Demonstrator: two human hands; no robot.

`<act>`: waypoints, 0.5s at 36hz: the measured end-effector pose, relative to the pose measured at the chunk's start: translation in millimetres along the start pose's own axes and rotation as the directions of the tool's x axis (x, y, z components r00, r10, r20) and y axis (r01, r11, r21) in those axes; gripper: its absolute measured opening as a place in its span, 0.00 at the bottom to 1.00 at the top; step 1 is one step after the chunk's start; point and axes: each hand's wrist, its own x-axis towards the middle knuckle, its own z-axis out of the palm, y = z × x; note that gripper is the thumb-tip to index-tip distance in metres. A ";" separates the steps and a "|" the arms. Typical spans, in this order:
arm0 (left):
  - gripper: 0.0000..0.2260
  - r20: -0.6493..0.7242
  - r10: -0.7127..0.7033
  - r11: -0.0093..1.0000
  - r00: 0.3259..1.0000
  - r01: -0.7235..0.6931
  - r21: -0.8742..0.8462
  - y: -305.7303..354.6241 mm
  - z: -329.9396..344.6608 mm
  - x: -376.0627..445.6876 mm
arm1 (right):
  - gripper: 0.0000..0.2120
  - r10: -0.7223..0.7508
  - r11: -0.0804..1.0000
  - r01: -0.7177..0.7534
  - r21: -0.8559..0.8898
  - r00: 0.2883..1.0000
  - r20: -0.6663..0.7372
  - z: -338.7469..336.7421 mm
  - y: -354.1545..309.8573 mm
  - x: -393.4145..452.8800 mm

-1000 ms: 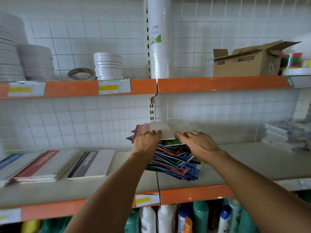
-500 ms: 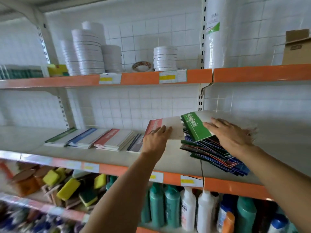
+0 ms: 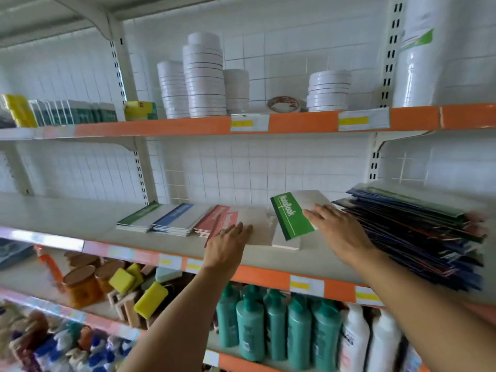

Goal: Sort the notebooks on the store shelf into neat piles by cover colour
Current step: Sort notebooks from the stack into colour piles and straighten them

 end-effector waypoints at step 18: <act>0.23 0.216 -0.042 0.998 0.976 0.053 -0.044 -99.0 38.8 5.9 | 0.34 0.101 0.995 -0.103 0.019 0.992 0.081 49.8 -71.7 62.9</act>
